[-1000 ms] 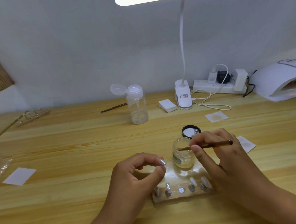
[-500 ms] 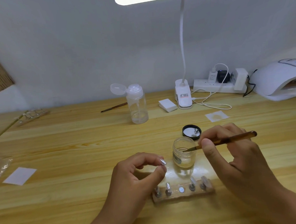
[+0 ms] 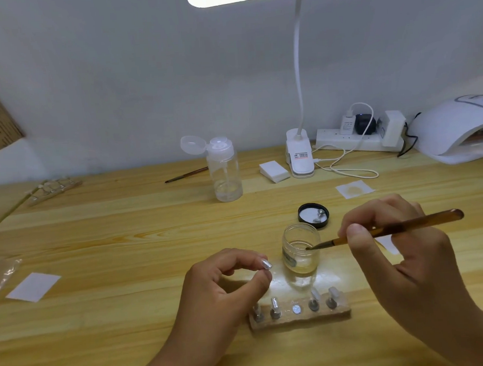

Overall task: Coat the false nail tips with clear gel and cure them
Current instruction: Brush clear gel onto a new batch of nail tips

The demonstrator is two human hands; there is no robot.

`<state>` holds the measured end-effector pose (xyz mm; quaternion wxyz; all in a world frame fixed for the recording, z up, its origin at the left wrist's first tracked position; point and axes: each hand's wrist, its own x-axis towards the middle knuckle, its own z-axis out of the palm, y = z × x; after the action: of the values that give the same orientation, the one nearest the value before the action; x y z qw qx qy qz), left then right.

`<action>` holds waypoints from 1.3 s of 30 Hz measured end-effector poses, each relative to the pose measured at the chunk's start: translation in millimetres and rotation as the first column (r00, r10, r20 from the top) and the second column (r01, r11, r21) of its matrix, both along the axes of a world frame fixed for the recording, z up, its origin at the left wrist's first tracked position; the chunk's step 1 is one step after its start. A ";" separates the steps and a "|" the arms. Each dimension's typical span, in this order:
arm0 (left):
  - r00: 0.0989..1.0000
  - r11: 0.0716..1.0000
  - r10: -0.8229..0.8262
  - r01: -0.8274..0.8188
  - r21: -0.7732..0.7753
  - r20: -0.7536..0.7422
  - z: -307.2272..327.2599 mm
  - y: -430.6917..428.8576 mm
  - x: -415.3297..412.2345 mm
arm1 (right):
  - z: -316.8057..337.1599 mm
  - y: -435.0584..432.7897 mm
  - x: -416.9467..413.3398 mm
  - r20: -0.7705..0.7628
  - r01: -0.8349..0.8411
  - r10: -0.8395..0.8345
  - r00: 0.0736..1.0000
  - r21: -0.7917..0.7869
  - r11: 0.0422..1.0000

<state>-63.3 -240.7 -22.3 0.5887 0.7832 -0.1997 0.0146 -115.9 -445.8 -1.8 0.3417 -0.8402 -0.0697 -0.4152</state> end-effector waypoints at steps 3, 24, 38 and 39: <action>1.000 1.000 -0.002 0.002 0.001 -0.001 -0.2 0.7 -0.2 | 0.4 -1.4 -1.6 0.007 0.011 -0.011 1.000 -0.002 1.000; 1.000 0.999 0.001 -0.001 0.034 0.017 -1.6 3.0 -0.2 | -0.5 -1.9 -0.2 0.010 0.035 -0.034 0.999 -0.009 0.999; 1.000 0.999 -0.005 0.006 -0.042 0.021 -5.1 2.8 0.2 | -15.1 10.9 -8.8 0.132 -0.227 0.223 0.966 0.013 0.974; 1.000 0.999 -0.008 0.009 -0.045 0.025 -5.2 3.0 0.3 | -16.1 12.4 -8.3 0.133 -0.226 0.224 0.965 -0.001 0.974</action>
<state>-62.9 -237.8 -27.5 0.6039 0.7685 -0.2098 0.0265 -124.2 -433.5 -18.0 0.3873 -0.7950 -0.1842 -0.4290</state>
